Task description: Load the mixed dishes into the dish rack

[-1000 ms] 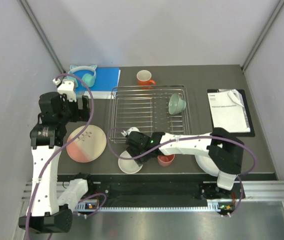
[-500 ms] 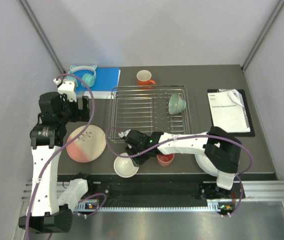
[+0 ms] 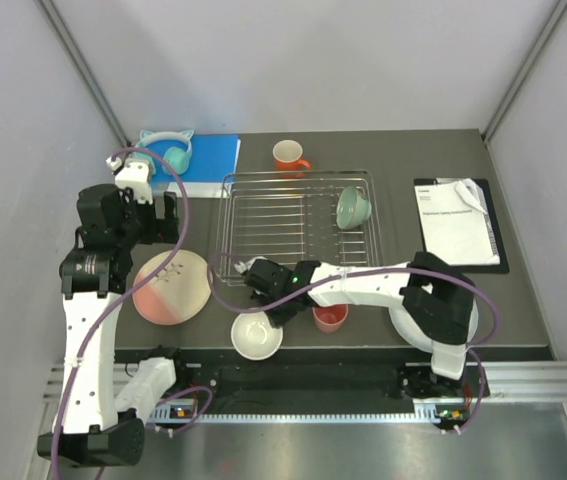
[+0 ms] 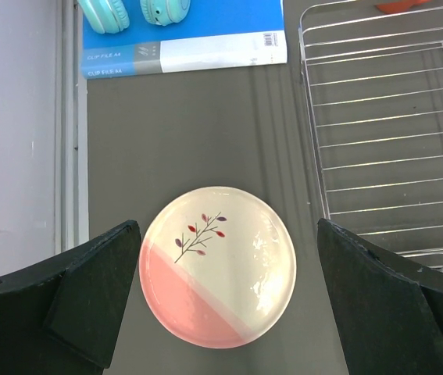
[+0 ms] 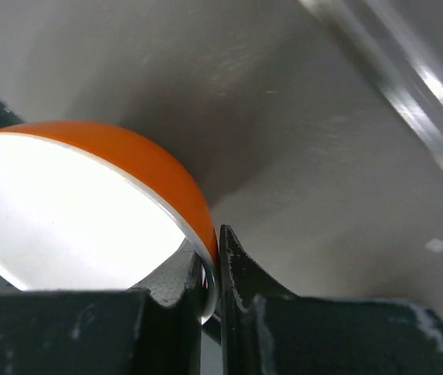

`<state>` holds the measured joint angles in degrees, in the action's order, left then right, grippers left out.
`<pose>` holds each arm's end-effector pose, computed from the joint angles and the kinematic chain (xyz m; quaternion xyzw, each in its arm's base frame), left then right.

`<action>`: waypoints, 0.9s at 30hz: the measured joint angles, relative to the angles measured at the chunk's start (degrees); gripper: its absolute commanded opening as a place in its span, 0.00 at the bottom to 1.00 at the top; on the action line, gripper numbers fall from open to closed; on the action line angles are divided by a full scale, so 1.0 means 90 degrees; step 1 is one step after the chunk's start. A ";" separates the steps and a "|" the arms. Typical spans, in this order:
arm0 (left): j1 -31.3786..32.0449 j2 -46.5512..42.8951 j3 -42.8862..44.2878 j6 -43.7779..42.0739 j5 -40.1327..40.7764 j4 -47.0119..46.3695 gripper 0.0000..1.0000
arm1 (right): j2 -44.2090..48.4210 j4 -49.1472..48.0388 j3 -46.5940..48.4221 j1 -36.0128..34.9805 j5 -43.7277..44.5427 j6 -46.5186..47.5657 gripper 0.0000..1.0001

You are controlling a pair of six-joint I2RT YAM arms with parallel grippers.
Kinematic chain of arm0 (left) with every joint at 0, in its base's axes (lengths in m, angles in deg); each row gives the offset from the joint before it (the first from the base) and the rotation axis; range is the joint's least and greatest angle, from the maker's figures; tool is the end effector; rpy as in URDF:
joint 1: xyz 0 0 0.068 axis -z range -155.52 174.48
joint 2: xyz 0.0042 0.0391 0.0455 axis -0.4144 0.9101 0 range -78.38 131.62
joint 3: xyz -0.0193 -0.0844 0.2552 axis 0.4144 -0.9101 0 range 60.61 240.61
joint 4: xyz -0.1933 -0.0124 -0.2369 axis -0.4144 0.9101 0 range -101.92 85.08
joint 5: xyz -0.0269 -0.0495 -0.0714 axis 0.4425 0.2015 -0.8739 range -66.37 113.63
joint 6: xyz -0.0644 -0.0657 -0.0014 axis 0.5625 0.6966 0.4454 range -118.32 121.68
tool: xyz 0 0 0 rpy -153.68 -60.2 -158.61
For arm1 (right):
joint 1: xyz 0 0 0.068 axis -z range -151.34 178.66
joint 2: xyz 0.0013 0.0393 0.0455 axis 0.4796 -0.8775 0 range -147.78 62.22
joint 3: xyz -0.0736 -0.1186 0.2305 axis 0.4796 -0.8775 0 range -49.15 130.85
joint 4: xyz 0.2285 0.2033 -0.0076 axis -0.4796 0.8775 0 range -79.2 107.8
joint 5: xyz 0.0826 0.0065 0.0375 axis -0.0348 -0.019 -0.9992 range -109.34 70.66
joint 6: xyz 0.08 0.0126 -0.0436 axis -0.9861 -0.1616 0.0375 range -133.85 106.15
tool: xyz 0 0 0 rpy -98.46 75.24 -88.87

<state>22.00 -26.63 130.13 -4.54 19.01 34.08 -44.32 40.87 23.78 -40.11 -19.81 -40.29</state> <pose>0.2563 0.0044 0.3904 0.0486 0.8564 0.0044 0.5141 0.1587 0.4103 0.1112 -0.3525 0.9077 0.1709 0.1505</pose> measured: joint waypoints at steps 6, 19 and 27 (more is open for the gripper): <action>0.0000 -0.0029 0.0000 0.0005 0.0000 -0.0015 0.99 | 0.0488 0.1379 0.1265 0.0010 0.1426 0.0175 0.00; 0.0000 -0.0027 -0.0005 0.0032 -0.0029 -0.0017 0.99 | 0.2200 0.4010 0.2601 0.0765 0.5629 -0.1350 0.00; 0.0000 0.0034 -0.0005 0.0066 -0.0051 -0.0012 0.99 | 0.1566 0.5020 0.1209 0.1542 0.6766 -0.2538 0.00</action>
<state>22.00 -26.33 130.09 -3.95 18.55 33.97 -30.22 86.04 34.67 -26.23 41.08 -63.13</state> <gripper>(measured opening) 0.991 0.058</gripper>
